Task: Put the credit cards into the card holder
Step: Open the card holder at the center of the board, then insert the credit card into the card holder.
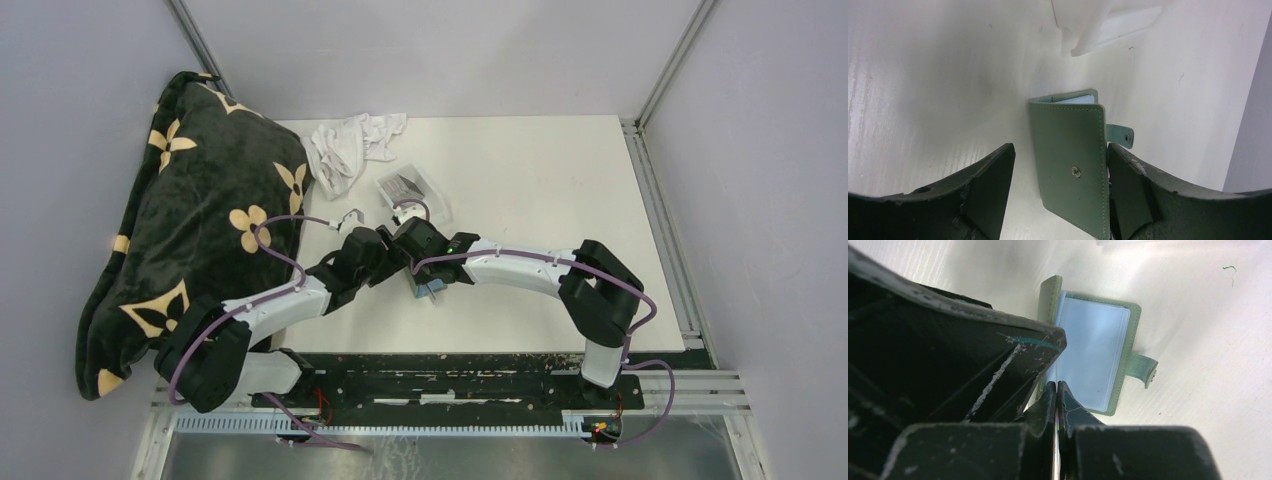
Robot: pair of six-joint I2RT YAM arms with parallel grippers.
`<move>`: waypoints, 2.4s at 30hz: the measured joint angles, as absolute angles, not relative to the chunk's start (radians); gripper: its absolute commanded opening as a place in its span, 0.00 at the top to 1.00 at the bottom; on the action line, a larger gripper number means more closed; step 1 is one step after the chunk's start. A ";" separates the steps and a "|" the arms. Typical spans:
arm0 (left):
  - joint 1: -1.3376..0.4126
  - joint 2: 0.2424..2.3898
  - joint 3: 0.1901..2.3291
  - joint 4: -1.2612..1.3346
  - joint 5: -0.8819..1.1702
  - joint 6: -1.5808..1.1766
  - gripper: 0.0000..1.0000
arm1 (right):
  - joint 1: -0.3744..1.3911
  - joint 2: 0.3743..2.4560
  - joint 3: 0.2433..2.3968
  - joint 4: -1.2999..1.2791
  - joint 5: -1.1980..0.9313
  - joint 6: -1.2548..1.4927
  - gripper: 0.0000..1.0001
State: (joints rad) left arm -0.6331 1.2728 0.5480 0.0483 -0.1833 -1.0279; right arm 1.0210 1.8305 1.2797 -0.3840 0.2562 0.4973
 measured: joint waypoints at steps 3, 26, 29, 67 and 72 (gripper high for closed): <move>-0.630 1.291 0.548 0.057 -0.178 -1.027 0.24 | 1.021 1.831 1.280 -0.384 0.256 0.498 0.99; -0.623 1.198 0.500 0.025 -0.182 -1.004 0.41 | 1.060 1.831 1.280 -0.368 0.221 0.499 0.99; -0.623 1.180 0.500 -0.001 -0.181 -1.004 0.41 | 1.061 1.832 1.280 -0.365 0.214 0.499 0.99; -0.595 1.068 0.414 -0.255 -0.208 -1.007 0.51 | 0.957 1.877 1.290 -0.263 0.062 0.570 0.99; -0.580 1.070 0.399 -0.250 -0.208 -1.007 0.51 | 0.920 1.911 1.290 -0.223 0.004 0.590 0.99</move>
State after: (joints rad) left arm -0.5797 1.0698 0.3992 -0.2504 -0.2085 -1.0065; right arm 0.9199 1.9114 1.2903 -0.2230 0.0036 0.5900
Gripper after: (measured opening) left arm 0.490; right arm 0.017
